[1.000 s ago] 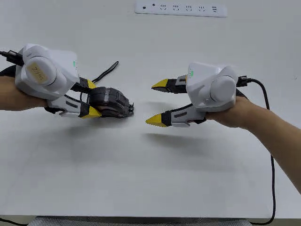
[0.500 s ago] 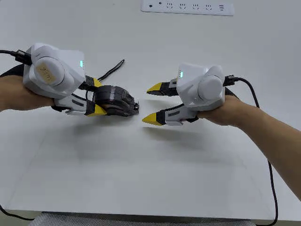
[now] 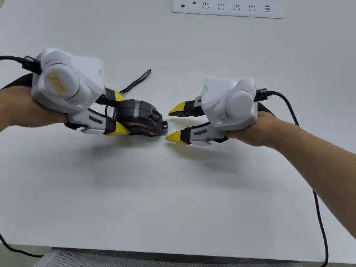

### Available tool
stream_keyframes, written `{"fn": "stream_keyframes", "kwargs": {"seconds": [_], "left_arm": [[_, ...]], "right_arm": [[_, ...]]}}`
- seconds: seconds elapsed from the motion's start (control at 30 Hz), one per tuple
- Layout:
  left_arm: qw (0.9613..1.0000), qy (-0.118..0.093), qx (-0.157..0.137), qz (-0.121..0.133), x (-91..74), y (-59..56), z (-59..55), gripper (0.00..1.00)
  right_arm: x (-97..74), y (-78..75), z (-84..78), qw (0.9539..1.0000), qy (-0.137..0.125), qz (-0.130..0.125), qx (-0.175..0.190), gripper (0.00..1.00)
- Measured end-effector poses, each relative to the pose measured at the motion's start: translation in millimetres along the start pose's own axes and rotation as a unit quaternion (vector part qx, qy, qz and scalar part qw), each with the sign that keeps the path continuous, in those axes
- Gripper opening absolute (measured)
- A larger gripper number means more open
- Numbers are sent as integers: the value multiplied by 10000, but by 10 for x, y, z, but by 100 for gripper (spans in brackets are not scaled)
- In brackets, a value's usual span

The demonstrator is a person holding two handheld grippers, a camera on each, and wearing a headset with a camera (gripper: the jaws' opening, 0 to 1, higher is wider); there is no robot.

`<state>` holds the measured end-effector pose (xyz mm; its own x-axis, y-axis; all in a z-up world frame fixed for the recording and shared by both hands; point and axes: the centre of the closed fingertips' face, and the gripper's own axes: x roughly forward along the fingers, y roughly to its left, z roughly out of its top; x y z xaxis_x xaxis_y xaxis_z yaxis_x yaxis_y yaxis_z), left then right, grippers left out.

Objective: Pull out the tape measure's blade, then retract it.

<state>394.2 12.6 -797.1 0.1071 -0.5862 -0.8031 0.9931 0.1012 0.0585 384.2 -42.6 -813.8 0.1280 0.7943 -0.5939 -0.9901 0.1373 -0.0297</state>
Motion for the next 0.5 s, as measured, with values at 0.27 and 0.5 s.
{"fn": "stream_keyframes", "kwargs": {"seconds": [0.27,0.5], "left_arm": [[10000,-34,-14,-22,3,-7,-3,28],[10000,-22,-1,-18,0,-12,-8,28]], "right_arm": [[89,0,0,9998,67,123,-106,20],[144,5,-61,9997,187,126,-88,15]]}}
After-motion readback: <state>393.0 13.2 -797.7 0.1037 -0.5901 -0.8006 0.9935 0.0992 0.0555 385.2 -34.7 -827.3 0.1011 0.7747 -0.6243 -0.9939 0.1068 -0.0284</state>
